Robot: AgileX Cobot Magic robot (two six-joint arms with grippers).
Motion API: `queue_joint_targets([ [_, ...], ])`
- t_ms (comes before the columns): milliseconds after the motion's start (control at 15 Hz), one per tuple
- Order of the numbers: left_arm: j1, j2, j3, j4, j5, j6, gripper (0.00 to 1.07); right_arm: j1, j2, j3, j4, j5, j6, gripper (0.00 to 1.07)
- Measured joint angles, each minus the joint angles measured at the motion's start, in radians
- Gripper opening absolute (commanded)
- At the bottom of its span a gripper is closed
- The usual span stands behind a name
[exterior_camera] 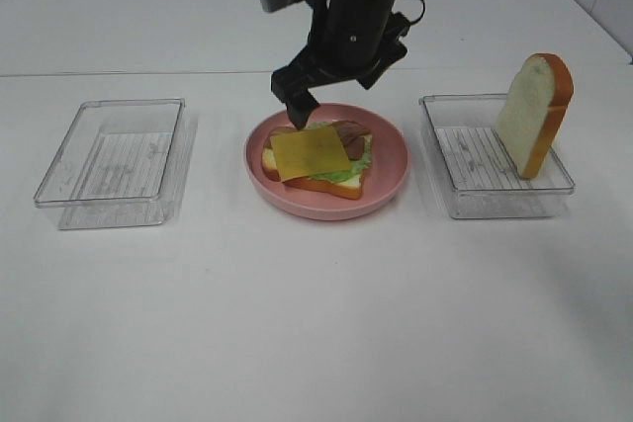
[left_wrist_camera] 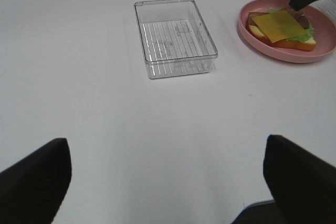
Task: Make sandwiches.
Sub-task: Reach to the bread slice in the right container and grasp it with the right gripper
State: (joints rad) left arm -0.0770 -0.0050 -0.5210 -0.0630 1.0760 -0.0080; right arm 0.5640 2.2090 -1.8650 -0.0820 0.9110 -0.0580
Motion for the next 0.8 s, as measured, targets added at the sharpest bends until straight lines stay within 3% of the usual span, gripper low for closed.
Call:
queue_joint_targets([
  [133,0.0,0.0,0.0,0.0,0.0,0.0,0.91,-0.01,-0.051,-0.113,-0.009,0.115,0.0,0.99],
  [400,0.0,0.0,0.0,0.0,0.0,0.0,0.91,-0.066,-0.058,-0.185,-0.045,0.189,0.0,0.99],
  [800,0.0,0.0,0.0,0.0,0.0,0.0,0.91,-0.315,-0.058,-0.2,-0.06,0.304,-0.01,0.99],
])
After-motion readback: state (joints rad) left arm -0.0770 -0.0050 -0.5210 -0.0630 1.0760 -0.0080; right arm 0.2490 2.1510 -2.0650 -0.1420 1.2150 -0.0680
